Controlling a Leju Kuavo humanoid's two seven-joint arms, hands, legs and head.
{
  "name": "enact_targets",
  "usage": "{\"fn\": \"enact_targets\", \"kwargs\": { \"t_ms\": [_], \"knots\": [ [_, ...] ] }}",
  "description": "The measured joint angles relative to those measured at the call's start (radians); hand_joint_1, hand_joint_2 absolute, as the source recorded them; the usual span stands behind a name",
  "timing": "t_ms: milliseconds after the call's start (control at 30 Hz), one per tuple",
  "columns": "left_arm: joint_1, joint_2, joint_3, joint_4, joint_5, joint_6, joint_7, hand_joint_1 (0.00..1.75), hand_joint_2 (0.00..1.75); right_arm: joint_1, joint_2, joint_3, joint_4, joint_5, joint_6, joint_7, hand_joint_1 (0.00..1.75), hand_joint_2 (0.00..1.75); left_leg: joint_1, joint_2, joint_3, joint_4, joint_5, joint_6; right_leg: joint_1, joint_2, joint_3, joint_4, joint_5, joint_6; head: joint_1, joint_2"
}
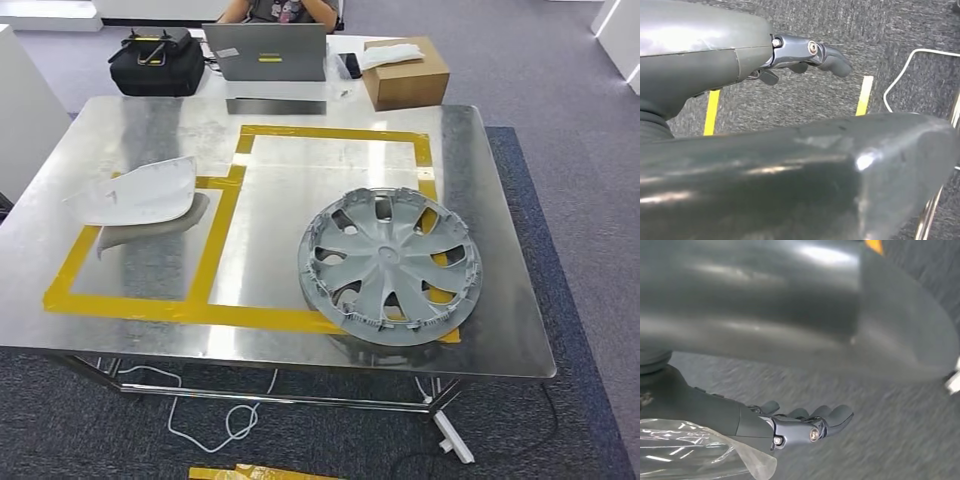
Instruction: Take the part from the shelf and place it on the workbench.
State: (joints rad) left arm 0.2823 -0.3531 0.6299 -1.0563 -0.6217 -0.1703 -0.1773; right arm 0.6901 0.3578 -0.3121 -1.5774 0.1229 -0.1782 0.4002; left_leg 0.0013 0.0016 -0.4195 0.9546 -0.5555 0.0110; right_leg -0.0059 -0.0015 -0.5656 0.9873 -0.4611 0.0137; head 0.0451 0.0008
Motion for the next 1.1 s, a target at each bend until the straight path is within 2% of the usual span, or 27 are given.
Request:
{"fn": "enact_targets", "kwargs": {
  "t_ms": [67,100,133,167,233,267,300,333,367,433,467,500,533,600,633,667,700,733,767,800,833,867,933,967,1000,1033,1100],
  "knots": [
    [-0.003,-0.001,0.004,0.0,-0.004,-0.005,-0.002,0.0,0.0,-0.026,0.0,-0.027,0.041,-0.008,0.037,-0.047,0.0,0.0,-0.001,0.001,-0.012,-0.002,0.01,0.007,-0.002,0.0,-0.009,0.001,0.009,0.013,0.0,0.0],
    [-0.005,-0.001,0.006,0.0,-0.006,-0.007,-0.002,0.0,0.0,-0.037,0.0,-0.04,0.058,-0.006,0.046,-0.06,0.0,0.0,0.0,0.003,-0.019,-0.003,0.019,0.013,-0.003,0.0,-0.015,0.007,0.0,0.019,0.0,0.0],
    [-0.007,-0.001,0.008,0.0,-0.007,-0.008,-0.002,0.0,0.0,-0.045,0.0,-0.053,0.073,-0.005,0.052,-0.068,0.0,0.0,0.001,0.006,-0.028,-0.005,0.029,0.021,-0.004,0.0,-0.027,0.027,-0.026,0.024,0.001,0.0],
    [-0.008,-0.002,0.01,0.0,-0.007,-0.009,-0.002,0.0,0.0,-0.052,0.0,-0.064,0.086,-0.003,0.055,-0.072,0.0,0.0,0.002,0.009,-0.039,-0.007,0.04,0.027,-0.005,0.0,-0.043,0.067,-0.068,0.028,0.002,0.0],
    [-0.009,-0.002,0.013,0.0,-0.008,-0.01,-0.002,0.0,0.0,-0.064,0.0,-0.079,0.107,-0.002,0.059,-0.075,0.0,0.0,-0.002,0.013,-0.064,-0.005,0.058,0.033,-0.006,0.0,-0.077,0.19,-0.163,0.032,0.005,0.0],
    [-0.009,-0.002,0.014,0.0,-0.008,-0.01,-0.003,0.0,0.0,-0.069,0.0,-0.085,0.115,-0.003,0.06,-0.077,0.0,0.0,-0.004,0.015,-0.077,-0.003,0.067,0.033,-0.006,0.0,-0.084,0.246,-0.188,0.034,0.005,0.0],
    [-0.009,-0.002,0.016,0.0,-0.008,-0.01,-0.004,0.0,0.0,-0.072,0.0,-0.089,0.121,-0.003,0.062,-0.082,0.0,0.0,-0.005,0.017,-0.091,-0.001,0.076,0.033,-0.005,0.0,-0.078,0.274,-0.189,0.035,0.005,0.0],
    [-0.01,-0.002,0.017,0.0,-0.008,-0.011,-0.005,0.0,0.0,-0.075,0.0,-0.094,0.126,-0.003,0.067,-0.088,0.0,0.0,-0.006,0.018,-0.106,0.003,0.085,0.032,-0.005,0.0,-0.054,0.268,-0.169,0.034,0.004,0.0],
    [-0.011,-0.002,0.017,0.0,-0.006,-0.011,-0.007,0.0,0.0,-0.079,0.0,-0.098,0.13,0.0,0.076,-0.096,0.0,0.0,-0.007,0.019,-0.119,0.007,0.092,0.03,-0.005,0.0,-0.014,0.227,-0.14,0.033,0.004,0.0],
    [-0.012,-0.002,0.017,0.0,0.002,-0.012,-0.008,0.0,0.0,-0.093,0.0,-0.109,0.138,0.017,0.106,-0.114,0.0,0.0,-0.01,0.02,-0.14,0.017,0.105,0.024,-0.004,0.0,0.099,0.08,-0.102,0.026,0.005,0.0],
    [-0.013,-0.002,0.017,0.0,0.008,-0.013,-0.008,0.0,0.0,-0.103,0.0,-0.116,0.146,0.03,0.125,-0.123,0.0,0.0,-0.011,0.02,-0.148,0.022,0.113,0.02,-0.003,0.0,0.144,0.013,-0.103,0.022,0.004,0.0],
    [-0.013,-0.002,0.017,0.0,0.013,-0.013,-0.007,0.0,0.0,-0.115,0.0,-0.124,0.156,0.046,0.144,-0.13,0.0,0.0,-0.012,0.021,-0.154,0.026,0.121,0.015,-0.002,0.0,0.172,-0.034,-0.11,0.018,0.005,0.0],
    [-0.013,-0.002,0.017,0.0,0.018,-0.013,-0.005,0.0,0.0,-0.124,0.0,-0.134,0.168,0.06,0.162,-0.136,0.0,0.0,-0.013,0.021,-0.16,0.028,0.129,0.009,0.0,0.001,0.18,-0.058,-0.115,0.014,0.005,0.0],
    [-0.01,-0.001,0.018,0.0,0.024,-0.011,0.003,0.0,0.0,-0.139,0.0,-0.153,0.193,0.083,0.187,-0.143,0.0,0.0,-0.012,0.018,-0.17,0.032,0.134,-0.002,-0.002,-0.002,0.163,-0.063,-0.107,0.002,0.005,0.0],
    [-0.007,0.0,0.018,0.0,0.026,-0.01,0.006,0.0,0.0,-0.144,0.0,-0.161,0.204,0.091,0.197,-0.146,0.0,0.0,-0.01,0.014,-0.177,0.048,0.11,-0.008,-0.003,-0.003,0.154,-0.063,-0.099,-0.007,0.003,0.0],
    [-0.003,0.0,0.019,0.0,0.027,-0.01,0.009,0.0,0.0,-0.148,0.0,-0.168,0.212,0.097,0.204,-0.149,0.0,0.0,-0.008,0.011,-0.186,0.079,0.07,-0.014,-0.005,-0.005,0.145,-0.064,-0.089,-0.015,0.001,0.0],
    [-0.001,0.0,0.02,0.0,0.027,-0.009,0.01,0.0,0.0,-0.152,0.0,-0.173,0.22,0.103,0.211,-0.152,0.0,0.0,-0.005,0.008,-0.198,0.132,0.015,-0.02,-0.004,-0.007,0.133,-0.063,-0.079,-0.02,-0.001,0.0],
    [0.0,0.0,0.022,0.0,0.027,-0.009,0.01,0.0,0.0,-0.154,0.0,-0.177,0.225,0.109,0.217,-0.154,0.0,0.0,-0.003,0.008,-0.209,0.196,-0.037,-0.024,-0.004,-0.008,0.121,-0.061,-0.069,-0.023,-0.002,0.0],
    [0.0,0.0,0.023,0.0,0.027,-0.008,0.01,0.0,0.0,-0.156,0.0,-0.18,0.229,0.114,0.224,-0.155,0.0,0.0,-0.001,0.007,-0.216,0.255,-0.069,-0.027,-0.003,-0.009,0.107,-0.058,-0.06,-0.023,-0.002,0.0],
    [0.0,0.0,0.024,0.0,0.027,-0.009,0.01,0.0,0.0,-0.158,0.0,-0.184,0.233,0.121,0.232,-0.155,0.0,0.0,0.001,0.007,-0.213,0.296,-0.078,-0.029,-0.003,-0.011,0.091,-0.053,-0.052,-0.022,-0.002,0.0],
    [-0.002,0.0,0.025,0.0,0.027,-0.009,0.01,0.0,0.0,-0.161,0.0,-0.187,0.235,0.13,0.24,-0.156,0.0,0.0,0.003,0.007,-0.197,0.303,-0.063,-0.03,-0.003,-0.012,0.078,-0.045,-0.045,-0.021,-0.002,0.0],
    [-0.003,0.0,0.025,0.0,0.026,-0.01,0.01,0.0,0.0,-0.164,0.0,-0.191,0.238,0.141,0.251,-0.158,0.0,0.0,0.005,0.007,-0.165,0.274,-0.035,-0.03,-0.003,-0.012,0.063,-0.037,-0.038,-0.018,-0.002,0.0],
    [-0.008,0.0,0.026,-0.001,0.024,-0.012,0.01,0.0,0.0,-0.173,0.0,-0.199,0.245,0.163,0.271,-0.164,0.0,0.0,0.007,0.004,-0.072,0.145,0.011,-0.026,-0.002,-0.01,0.035,-0.019,-0.026,-0.011,-0.003,0.0],
    [-0.012,0.0,0.026,-0.002,0.024,-0.013,0.01,0.0,0.0,-0.179,0.0,-0.204,0.248,0.171,0.278,-0.167,0.0,0.0,0.007,0.001,-0.033,0.08,0.016,-0.022,0.0,-0.009,0.021,-0.011,-0.019,-0.006,-0.003,0.0],
    [-0.015,0.001,0.026,-0.002,0.023,-0.014,0.01,0.0,0.0,-0.184,0.0,-0.209,0.251,0.176,0.283,-0.169,0.0,0.0,0.006,-0.002,-0.01,0.036,0.012,-0.018,0.001,-0.009,0.011,-0.005,-0.011,0.0,-0.003,0.0],
    [-0.017,0.001,0.026,-0.002,0.023,-0.015,0.01,0.0,0.0,-0.188,0.0,-0.213,0.254,0.179,0.285,-0.17,0.0,0.0,0.004,-0.004,-0.002,0.013,0.007,-0.015,0.002,-0.009,0.001,-0.002,-0.002,0.005,-0.002,0.0],
    [-0.019,0.001,0.026,-0.003,0.021,-0.015,0.01,0.0,0.0,-0.192,0.0,-0.22,0.259,0.185,0.29,-0.173,0.0,0.0,0.005,-0.002,-0.015,0.004,0.011,-0.004,0.002,-0.007,-0.013,0.001,0.008,0.017,-0.002,0.0]
  ]
}}
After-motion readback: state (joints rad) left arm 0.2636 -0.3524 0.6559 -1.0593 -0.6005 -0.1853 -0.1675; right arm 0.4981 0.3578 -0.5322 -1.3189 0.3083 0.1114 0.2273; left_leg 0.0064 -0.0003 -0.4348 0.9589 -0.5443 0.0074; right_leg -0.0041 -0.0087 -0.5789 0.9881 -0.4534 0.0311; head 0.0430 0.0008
